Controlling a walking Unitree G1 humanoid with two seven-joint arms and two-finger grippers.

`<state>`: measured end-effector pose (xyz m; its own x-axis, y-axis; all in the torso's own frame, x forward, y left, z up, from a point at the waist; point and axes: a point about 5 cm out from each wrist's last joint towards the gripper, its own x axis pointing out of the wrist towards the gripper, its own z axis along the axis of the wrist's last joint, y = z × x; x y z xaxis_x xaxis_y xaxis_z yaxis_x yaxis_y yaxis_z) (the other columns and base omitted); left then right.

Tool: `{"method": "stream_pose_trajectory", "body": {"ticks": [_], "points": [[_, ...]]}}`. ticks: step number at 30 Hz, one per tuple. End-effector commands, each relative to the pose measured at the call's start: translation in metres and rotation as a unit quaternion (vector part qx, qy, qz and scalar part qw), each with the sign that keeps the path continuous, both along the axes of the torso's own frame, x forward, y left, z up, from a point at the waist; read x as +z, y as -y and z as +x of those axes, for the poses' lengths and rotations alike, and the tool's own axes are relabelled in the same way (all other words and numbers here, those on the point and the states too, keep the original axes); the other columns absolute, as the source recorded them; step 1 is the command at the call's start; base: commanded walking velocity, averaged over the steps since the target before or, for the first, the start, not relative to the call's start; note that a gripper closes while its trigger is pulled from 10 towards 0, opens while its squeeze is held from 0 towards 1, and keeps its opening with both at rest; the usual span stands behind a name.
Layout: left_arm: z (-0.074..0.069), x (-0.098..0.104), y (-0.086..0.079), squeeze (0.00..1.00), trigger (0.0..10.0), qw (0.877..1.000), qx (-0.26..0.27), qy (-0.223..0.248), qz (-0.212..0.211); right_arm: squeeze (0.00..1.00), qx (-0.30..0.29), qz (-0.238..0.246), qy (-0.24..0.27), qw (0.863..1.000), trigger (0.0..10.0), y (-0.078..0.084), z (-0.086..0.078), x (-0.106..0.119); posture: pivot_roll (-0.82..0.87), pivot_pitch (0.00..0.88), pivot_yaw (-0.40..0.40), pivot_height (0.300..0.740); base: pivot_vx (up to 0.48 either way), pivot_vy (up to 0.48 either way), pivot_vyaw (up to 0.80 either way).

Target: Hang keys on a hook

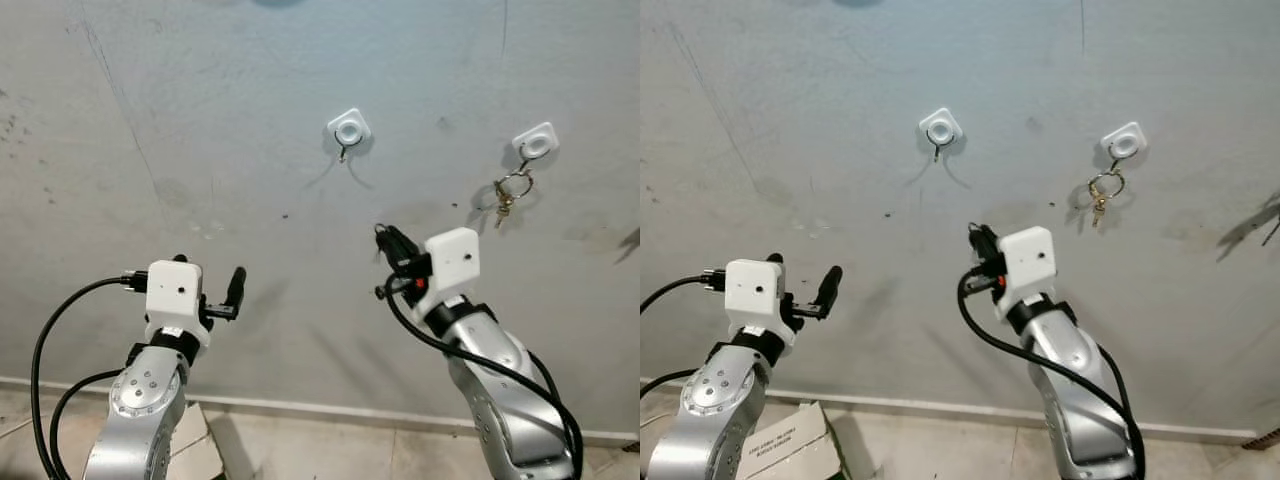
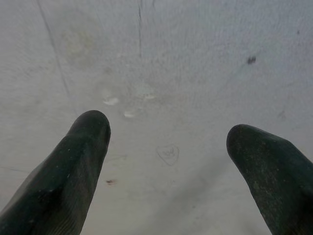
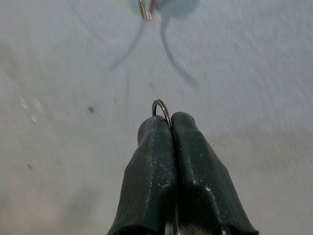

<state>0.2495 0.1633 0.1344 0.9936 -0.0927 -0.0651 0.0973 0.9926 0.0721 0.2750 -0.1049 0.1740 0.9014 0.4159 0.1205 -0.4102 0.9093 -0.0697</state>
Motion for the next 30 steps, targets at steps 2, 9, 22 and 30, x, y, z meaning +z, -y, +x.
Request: {"method": "stream_pose_trajectory", "body": {"ticks": [2,9,22,30], "points": [[0.0,0.0,0.0,0.0,10.0,1.0,0.0,-0.004,0.005,0.0,0.002,0.003,0.003,1.0,10.0,-0.002,0.004,0.002,0.09,0.0,0.022,0.74,0.0,0.0,0.77],[0.001,-0.003,0.002,0.0,10.0,1.0,-0.005,-0.01,0.004,0.0,0.007,0.008,0.004,1.0,10.0,-0.005,0.006,0.004,0.09,0.0,0.018,0.74,0.0,0.0,0.64],[0.004,-0.005,0.012,0.0,10.0,0.998,-0.053,-0.016,-0.004,0.0,0.009,0.04,0.022,0.999,10.0,-0.017,0.012,0.016,0.09,0.0,0.016,0.74,0.0,0.0,0.0],[0.002,0.003,0.026,0.0,10.0,0.991,-0.127,0.006,-0.031,0.0,-0.026,0.062,0.041,0.997,10.0,-0.012,0.023,0.029,0.09,0.0,0.015,0.74,0.0,0.0,0.0]]}}
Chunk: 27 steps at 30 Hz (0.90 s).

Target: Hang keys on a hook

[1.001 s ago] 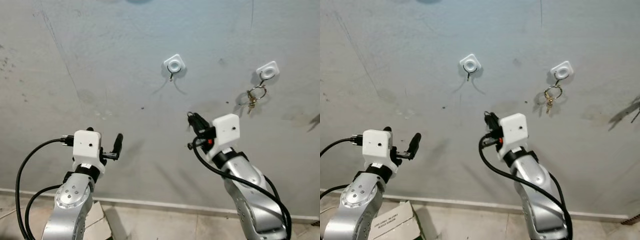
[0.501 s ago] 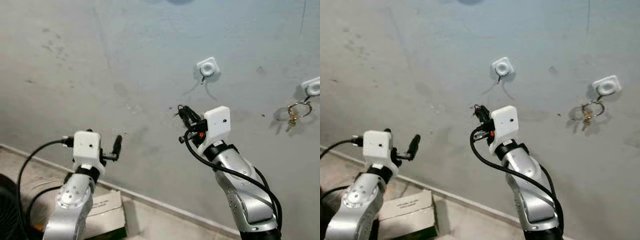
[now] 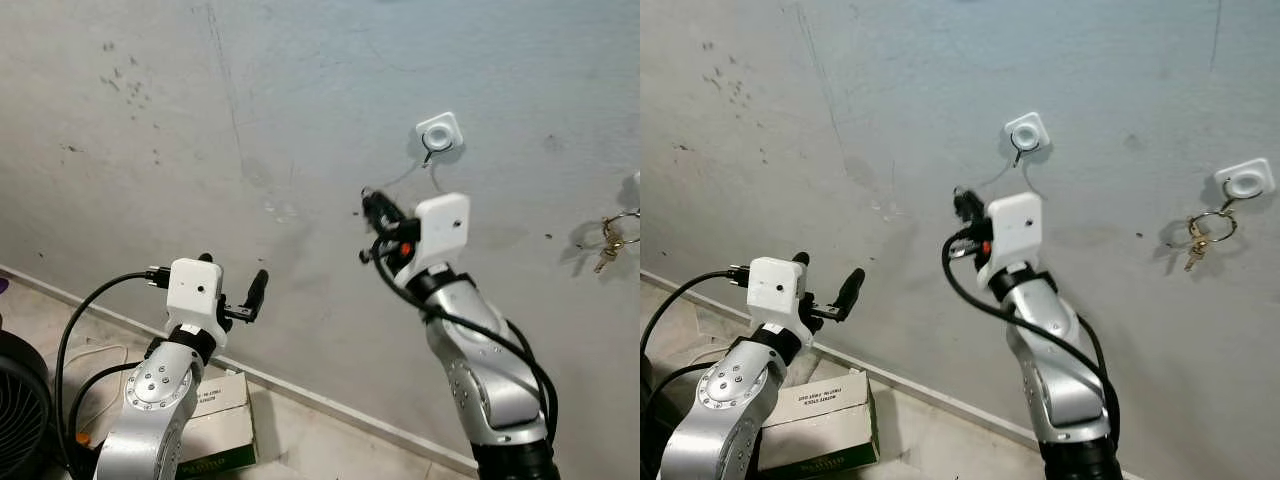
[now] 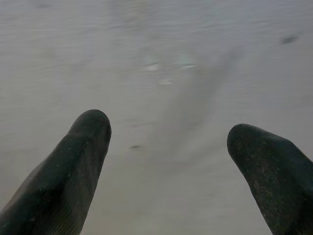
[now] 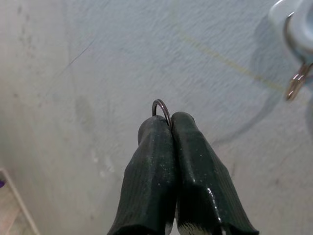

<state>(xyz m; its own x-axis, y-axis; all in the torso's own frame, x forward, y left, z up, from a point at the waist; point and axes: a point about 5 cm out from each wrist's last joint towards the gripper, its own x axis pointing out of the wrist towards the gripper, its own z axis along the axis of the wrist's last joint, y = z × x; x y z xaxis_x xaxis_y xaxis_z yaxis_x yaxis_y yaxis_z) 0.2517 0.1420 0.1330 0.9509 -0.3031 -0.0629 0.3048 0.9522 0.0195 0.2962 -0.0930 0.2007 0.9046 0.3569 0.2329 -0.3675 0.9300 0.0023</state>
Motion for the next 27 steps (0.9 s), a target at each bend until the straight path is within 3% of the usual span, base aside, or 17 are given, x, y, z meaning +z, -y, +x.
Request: {"method": "stream_pose_trajectory", "body": {"ticks": [1,2,7,9,15,19,27], "points": [[-0.002,0.009,0.014,0.0,10.0,0.998,-0.066,0.02,-0.009,0.0,-0.01,0.007,0.006,1.0,10.0,0.002,0.005,0.004,0.09,0.0,0.012,0.74,0.0,0.0,0.0],[-0.002,0.012,0.02,0.0,10.0,0.996,-0.088,0.022,-0.015,0.0,-0.015,0.005,0.007,1.0,10.0,0.004,0.007,0.005,0.09,0.0,0.012,0.74,0.0,0.0,0.0],[-0.002,0.015,0.026,0.0,10.0,0.994,-0.104,0.029,-0.016,0.0,-0.021,0.003,0.009,1.0,10.0,0.008,0.009,0.006,0.09,0.0,0.013,0.74,0.0,0.0,0.0],[-0.004,0.016,0.035,0.0,10.0,0.989,-0.142,0.035,-0.002,0.0,-0.025,0.004,0.011,1.0,10.0,0.013,0.01,0.007,0.08,0.0,0.014,0.74,0.0,0.0,0.0],[-0.006,0.013,0.038,0.0,10.0,0.987,-0.158,0.035,0.013,0.0,-0.037,0.014,0.0,0.999,10.0,0.028,0.005,0.004,0.08,0.0,0.021,0.74,0.0,0.0,0.0],[-0.005,0.012,0.037,0.0,10.0,0.987,-0.159,0.032,0.013,0.0,-0.04,0.006,-0.014,0.999,10.0,0.036,-0.002,-0.003,0.07,0.0,0.028,0.74,0.0,0.0,-0.8],[-0.004,0.012,0.036,0.0,10.0,0.986,-0.162,0.033,0.019,0.0,-0.028,0.004,-0.017,0.999,10.0,0.032,-0.005,-0.005,0.07,0.0,0.032,0.74,0.0,0.0,-0.7]]}}
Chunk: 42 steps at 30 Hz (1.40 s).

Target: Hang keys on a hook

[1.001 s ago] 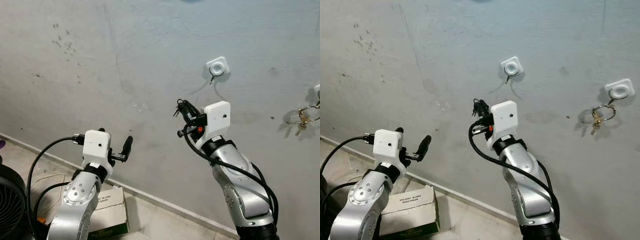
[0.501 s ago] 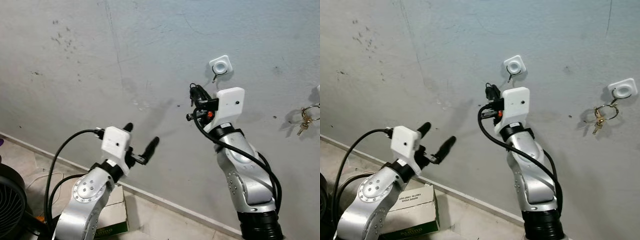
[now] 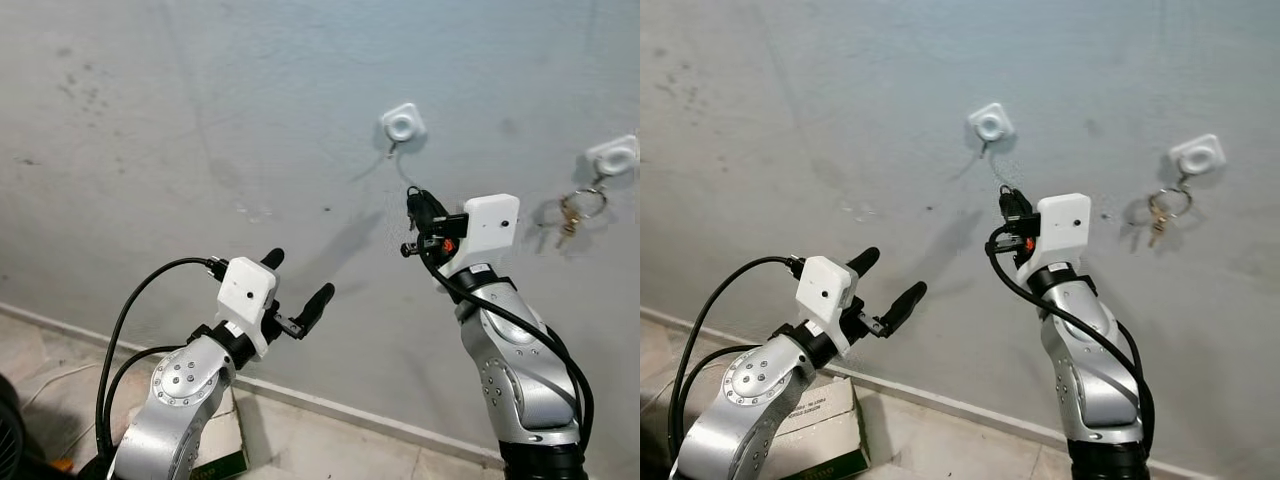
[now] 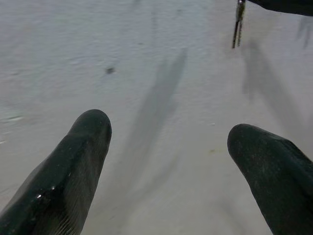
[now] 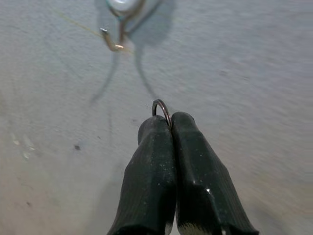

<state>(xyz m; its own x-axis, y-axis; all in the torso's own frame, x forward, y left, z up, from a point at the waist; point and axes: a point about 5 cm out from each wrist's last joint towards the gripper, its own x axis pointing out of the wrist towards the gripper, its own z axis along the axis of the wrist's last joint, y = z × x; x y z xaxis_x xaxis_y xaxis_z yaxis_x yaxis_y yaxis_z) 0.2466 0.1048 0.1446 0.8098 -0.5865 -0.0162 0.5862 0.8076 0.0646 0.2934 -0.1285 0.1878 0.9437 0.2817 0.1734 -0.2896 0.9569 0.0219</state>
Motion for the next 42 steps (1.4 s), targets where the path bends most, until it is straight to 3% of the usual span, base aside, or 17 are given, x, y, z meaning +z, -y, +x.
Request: {"method": "stream_pose_trajectory", "body": {"ticks": [1,7,10,17,27,42], "points": [[0.001,0.0,-0.001,0.0,10.0,1.0,-0.002,0.005,0.01,0.0,0.017,0.004,0.017,1.0,10.0,-0.006,-0.002,0.008,0.07,0.0,0.032,0.74,0.0,0.0,0.0],[0.002,0.001,-0.002,0.0,10.0,1.0,0.001,0.006,0.011,0.0,0.045,0.011,0.021,0.999,10.0,-0.018,0.0,0.013,0.08,0.0,0.032,0.74,0.0,0.0,0.0],[0.002,0.002,-0.002,0.0,10.0,1.0,0.002,0.008,0.01,0.0,0.066,0.038,0.03,0.997,10.0,-0.026,0.002,0.02,0.08,0.0,0.031,0.74,0.0,0.0,0.0],[0.006,0.009,-0.002,0.0,10.0,0.999,0.013,0.031,0.012,0.0,0.065,0.068,0.037,0.995,10.0,-0.031,0.008,0.027,0.09,0.0,0.034,0.74,0.0,0.0,0.0],[0.009,0.016,0.007,0.0,10.0,0.999,0.007,0.048,0.007,0.0,0.043,0.071,0.036,0.996,10.0,-0.026,0.015,0.025,0.08,0.0,0.035,0.74,0.0,0.0,0.0],[0.008,0.016,0.006,0.0,10.0,0.999,0.009,0.048,0.004,0.0,0.028,0.108,0.021,0.994,10.0,-0.026,0.025,0.023,0.09,0.0,0.033,0.74,0.0,0.0,0.0]]}}
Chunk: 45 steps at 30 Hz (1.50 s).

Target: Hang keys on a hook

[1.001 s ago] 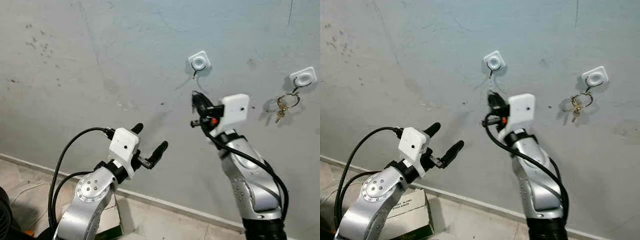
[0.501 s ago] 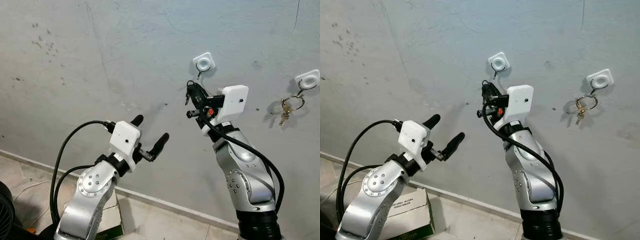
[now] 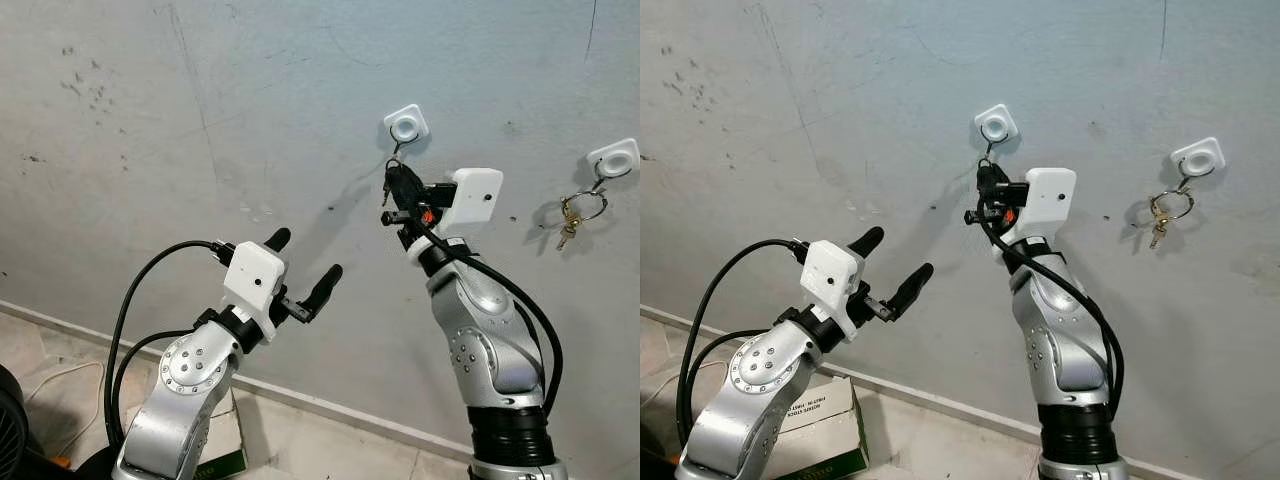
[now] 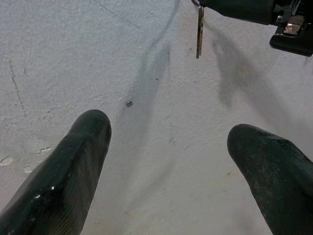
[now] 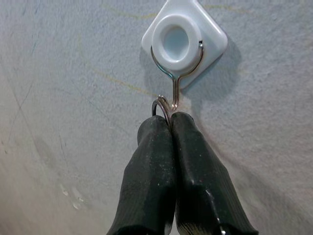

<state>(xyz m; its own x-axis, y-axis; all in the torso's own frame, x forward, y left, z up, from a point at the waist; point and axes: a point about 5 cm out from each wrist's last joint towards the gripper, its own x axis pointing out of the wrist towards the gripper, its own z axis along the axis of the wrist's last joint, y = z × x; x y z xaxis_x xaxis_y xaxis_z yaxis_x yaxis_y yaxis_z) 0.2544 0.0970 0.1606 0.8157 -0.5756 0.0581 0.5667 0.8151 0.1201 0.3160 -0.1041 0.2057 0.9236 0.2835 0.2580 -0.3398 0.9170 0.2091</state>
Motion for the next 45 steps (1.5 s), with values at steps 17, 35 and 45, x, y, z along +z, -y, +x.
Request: {"method": "stream_pose_trajectory", "body": {"ticks": [17,35,45], "points": [[0.0,-0.002,-0.002,0.0,10.0,1.0,0.003,-0.002,0.006,0.0,0.04,0.017,0.008,0.999,10.0,-0.002,0.001,0.005,0.09,0.0,0.034,0.74,0.0,0.0,0.0],[0.0,-0.003,-0.002,0.0,10.0,1.0,0.003,-0.004,0.009,0.0,0.041,0.029,0.015,0.999,10.0,0.005,0.003,0.009,0.09,0.0,0.035,0.74,0.0,0.0,0.0],[-0.001,-0.004,-0.001,0.0,10.0,1.0,0.002,-0.006,0.008,0.0,0.017,0.038,0.005,0.999,10.0,0.011,0.01,0.007,0.09,0.0,0.035,0.74,0.0,0.0,0.0]]}}
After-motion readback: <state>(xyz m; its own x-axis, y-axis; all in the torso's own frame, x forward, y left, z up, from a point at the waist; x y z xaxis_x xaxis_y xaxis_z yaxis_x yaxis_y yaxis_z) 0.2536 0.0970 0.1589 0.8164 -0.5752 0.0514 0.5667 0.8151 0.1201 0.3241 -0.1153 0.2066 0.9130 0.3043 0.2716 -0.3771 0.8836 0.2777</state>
